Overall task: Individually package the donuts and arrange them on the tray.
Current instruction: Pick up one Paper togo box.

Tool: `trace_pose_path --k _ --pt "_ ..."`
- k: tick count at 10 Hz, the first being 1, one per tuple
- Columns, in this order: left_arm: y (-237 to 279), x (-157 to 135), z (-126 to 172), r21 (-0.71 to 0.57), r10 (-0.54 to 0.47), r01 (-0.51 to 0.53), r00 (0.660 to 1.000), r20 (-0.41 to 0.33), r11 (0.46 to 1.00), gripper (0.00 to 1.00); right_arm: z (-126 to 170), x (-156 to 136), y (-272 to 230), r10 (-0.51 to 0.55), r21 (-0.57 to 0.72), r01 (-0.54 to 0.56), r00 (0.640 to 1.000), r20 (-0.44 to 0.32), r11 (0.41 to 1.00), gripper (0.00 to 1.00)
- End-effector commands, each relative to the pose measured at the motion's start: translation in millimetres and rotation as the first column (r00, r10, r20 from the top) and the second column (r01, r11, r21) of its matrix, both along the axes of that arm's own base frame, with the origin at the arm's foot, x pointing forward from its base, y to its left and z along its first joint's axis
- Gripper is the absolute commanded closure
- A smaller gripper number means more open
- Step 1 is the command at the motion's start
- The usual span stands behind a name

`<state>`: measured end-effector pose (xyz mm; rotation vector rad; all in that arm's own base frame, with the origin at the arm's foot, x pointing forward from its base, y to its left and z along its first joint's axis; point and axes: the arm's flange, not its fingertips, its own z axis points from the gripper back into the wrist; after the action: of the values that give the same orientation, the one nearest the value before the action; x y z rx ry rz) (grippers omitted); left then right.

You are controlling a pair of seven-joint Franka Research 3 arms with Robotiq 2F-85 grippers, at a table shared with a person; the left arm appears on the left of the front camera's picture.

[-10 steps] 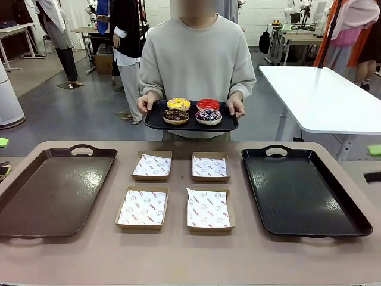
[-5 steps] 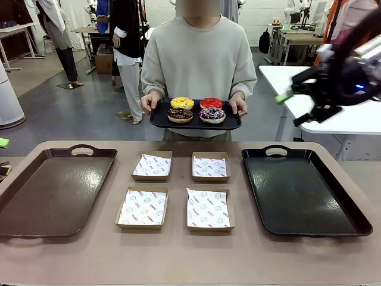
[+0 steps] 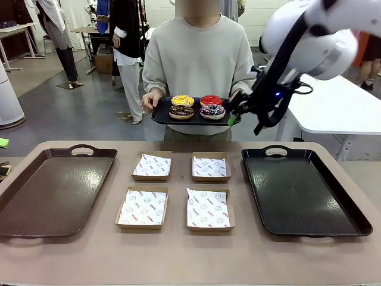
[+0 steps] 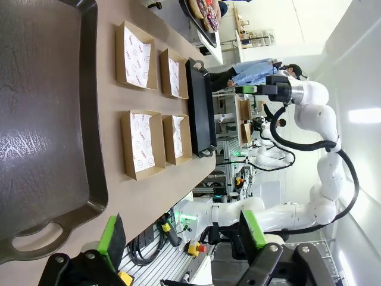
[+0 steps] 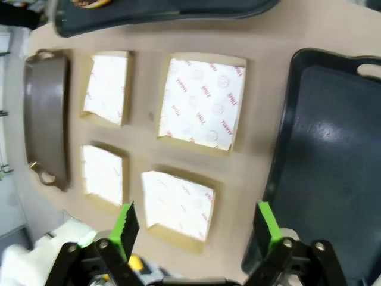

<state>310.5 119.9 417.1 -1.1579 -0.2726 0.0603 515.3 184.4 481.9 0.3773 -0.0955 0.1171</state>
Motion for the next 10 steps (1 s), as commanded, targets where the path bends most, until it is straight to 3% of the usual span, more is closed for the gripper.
trace_pose_path --k 1,4,6,7,10 --pt "1.6 -0.5 1.0 -0.015 0.000 0.000 1.000 0.009 1.000 0.00 -8.8 4.8 24.4 -0.028 -0.107 0.027 1.000 -0.004 0.994 0.00" --pt "1.6 -0.5 1.0 -0.015 0.000 0.000 1.000 0.009 1.000 0.00 -43.2 3.5 47.8 0.010 -0.143 -0.009 1.000 0.003 0.990 0.00" --pt "1.6 -0.5 1.0 -0.015 0.000 0.000 1.000 0.009 1.000 0.00 -36.6 -3.7 34.9 0.038 -0.120 -0.030 0.997 0.066 0.992 0.00" --pt "1.6 -0.5 1.0 -0.015 0.000 0.000 1.000 0.009 1.000 0.00 -41.9 -0.1 48.6 0.027 -0.130 -0.028 1.000 -0.012 0.991 0.00" --pt "1.6 -0.5 1.0 -0.015 0.000 0.000 1.000 0.009 1.000 0.00 -41.9 -0.1 48.6 0.027 -0.130 -0.028 1.000 -0.012 0.991 0.00"
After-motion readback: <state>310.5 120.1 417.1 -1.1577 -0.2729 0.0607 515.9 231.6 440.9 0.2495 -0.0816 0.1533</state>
